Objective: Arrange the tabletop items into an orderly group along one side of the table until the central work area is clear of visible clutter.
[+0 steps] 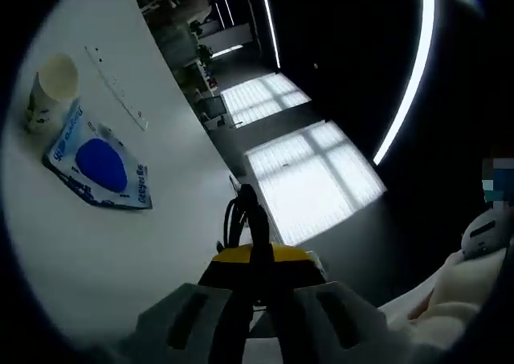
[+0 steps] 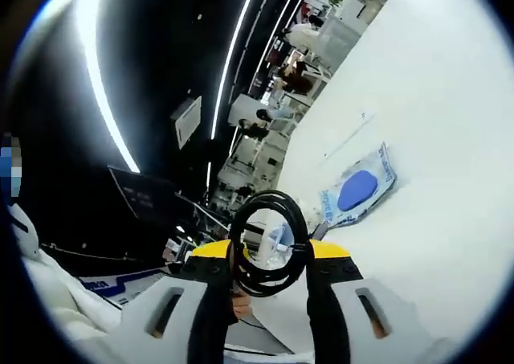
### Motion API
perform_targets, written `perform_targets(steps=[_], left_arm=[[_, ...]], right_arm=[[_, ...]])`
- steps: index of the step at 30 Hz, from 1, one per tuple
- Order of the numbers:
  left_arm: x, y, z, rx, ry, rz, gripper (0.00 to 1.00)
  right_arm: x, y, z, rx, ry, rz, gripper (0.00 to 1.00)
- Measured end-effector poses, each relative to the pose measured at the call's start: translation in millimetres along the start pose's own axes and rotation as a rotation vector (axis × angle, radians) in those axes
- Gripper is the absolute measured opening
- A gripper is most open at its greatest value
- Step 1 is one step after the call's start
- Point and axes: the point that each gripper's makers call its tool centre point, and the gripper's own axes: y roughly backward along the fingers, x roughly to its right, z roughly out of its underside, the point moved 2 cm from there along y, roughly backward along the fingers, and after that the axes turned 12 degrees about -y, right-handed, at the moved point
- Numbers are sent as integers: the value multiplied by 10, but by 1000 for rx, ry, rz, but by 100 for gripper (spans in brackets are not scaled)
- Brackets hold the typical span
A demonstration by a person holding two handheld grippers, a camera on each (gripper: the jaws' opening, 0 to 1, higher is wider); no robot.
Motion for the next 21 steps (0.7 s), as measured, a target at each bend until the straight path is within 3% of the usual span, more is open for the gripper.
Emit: perform_targets(steps=[5, 8, 11, 13, 14, 16, 19, 21], left_arm=[[167, -64, -81, 23, 3, 56, 1], [216, -92, -93, 12, -20, 62, 1], [278, -104, -99, 4, -20, 92, 1], [308, -114, -91, -1, -23, 106, 1], [311, -121, -73, -12, -37, 104, 1], [306, -112, -107, 6, -20, 110, 1], [248, -94, -118, 3, -29, 78, 1], [204, -92, -95, -10, -41, 51, 1]], right_arm=[[275, -51, 93, -26, -69, 61, 35], [277, -99, 104, 2, -208, -12, 39], [172, -106, 88, 12, -238, -85, 37], [150, -114, 84, 3, -232, -100, 29], [84, -111, 75, -7, -245, -143, 25], [111, -95, 44, 3, -255, -132, 21], [96, -13, -43, 23, -289, -151, 12], [98, 6, -58, 25, -265, -138, 9]])
